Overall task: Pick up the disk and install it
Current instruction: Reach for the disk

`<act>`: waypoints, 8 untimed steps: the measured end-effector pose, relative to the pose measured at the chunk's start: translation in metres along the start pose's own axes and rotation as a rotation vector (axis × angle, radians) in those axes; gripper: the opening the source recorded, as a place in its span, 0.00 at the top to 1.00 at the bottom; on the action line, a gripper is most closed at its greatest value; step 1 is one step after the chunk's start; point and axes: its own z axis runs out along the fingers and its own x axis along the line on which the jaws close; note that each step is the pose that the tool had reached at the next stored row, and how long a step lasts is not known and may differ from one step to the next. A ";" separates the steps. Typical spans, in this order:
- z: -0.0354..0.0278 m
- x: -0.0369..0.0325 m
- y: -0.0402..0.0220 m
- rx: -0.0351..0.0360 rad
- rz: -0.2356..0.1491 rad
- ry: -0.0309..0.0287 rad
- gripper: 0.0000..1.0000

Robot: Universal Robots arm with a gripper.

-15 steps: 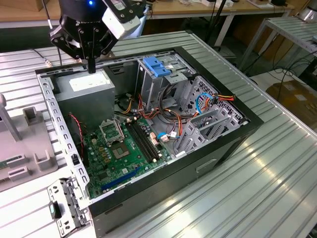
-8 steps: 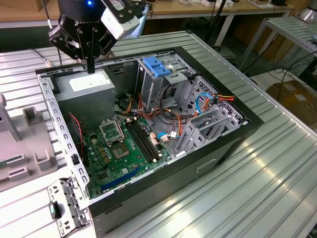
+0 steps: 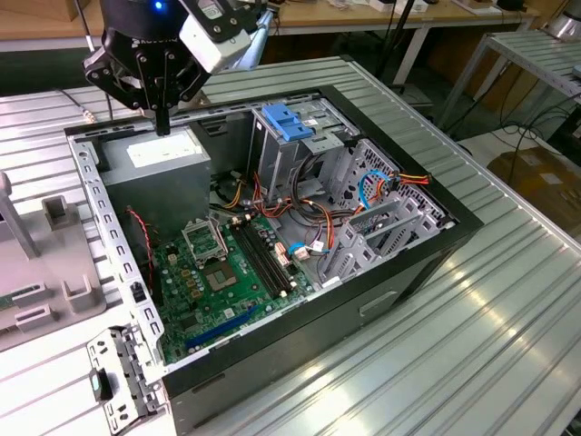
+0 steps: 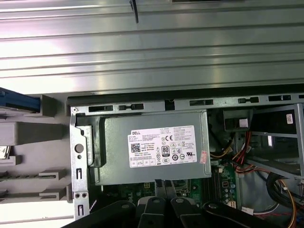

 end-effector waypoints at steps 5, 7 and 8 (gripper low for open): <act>0.0000 0.0018 -0.0001 -0.0001 0.000 0.0000 0.89; -0.0001 0.0028 -0.0002 0.0000 0.000 0.0000 0.89; 0.0000 0.0031 -0.0002 -0.0001 0.000 0.0000 0.89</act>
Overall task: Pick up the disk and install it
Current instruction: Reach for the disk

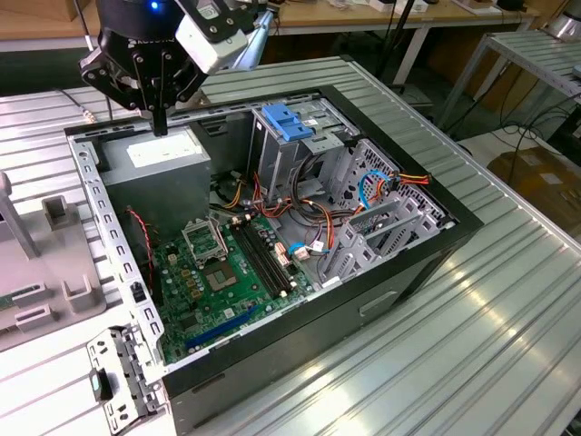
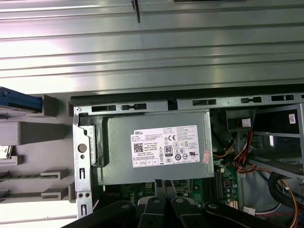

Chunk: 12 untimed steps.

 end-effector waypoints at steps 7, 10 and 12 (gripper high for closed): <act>-0.0001 0.0021 -0.0002 0.0000 0.000 0.0000 0.89; -0.0001 0.0032 -0.0002 0.0000 0.000 0.0000 0.89; -0.0001 0.0038 -0.0003 0.0000 0.000 0.0000 0.89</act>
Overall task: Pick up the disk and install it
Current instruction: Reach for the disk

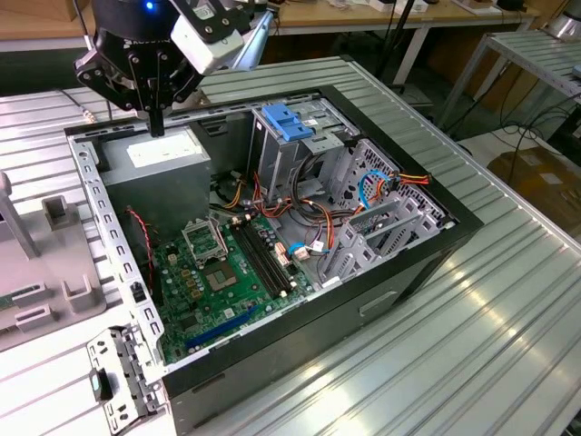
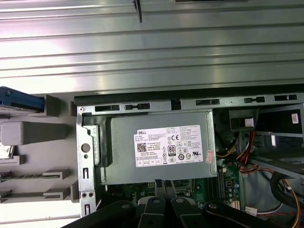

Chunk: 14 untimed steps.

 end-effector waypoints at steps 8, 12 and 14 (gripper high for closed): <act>-0.0001 0.0033 -0.0003 0.0000 0.000 0.0000 0.89; -0.0001 0.0050 -0.0004 0.0000 0.000 0.0000 0.89; -0.0002 0.0060 -0.0005 0.0000 0.000 0.0000 0.89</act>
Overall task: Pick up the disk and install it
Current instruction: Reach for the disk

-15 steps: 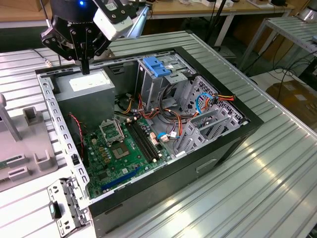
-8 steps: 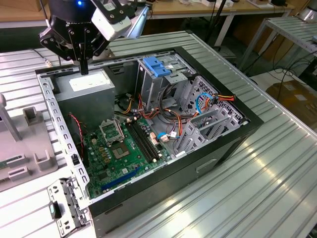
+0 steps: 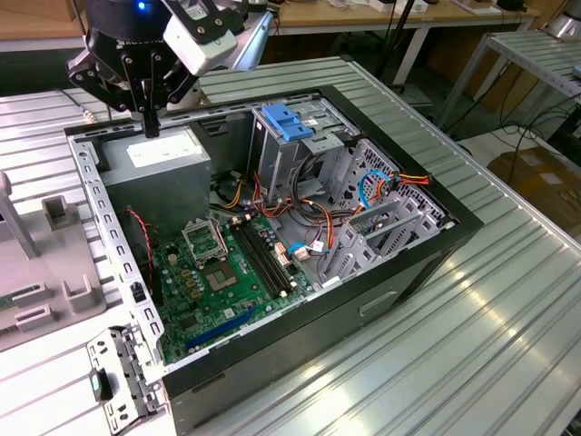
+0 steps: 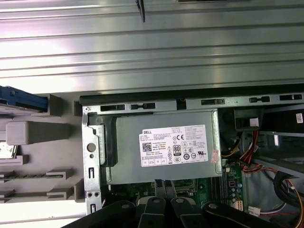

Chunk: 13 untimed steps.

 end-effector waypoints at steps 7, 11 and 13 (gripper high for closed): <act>-0.0001 0.0045 -0.0003 -0.0001 0.000 -0.0001 0.89; -0.0002 0.0067 -0.0005 0.0000 0.000 0.0000 0.89; -0.0002 0.0076 -0.0006 0.0001 0.000 0.0000 0.89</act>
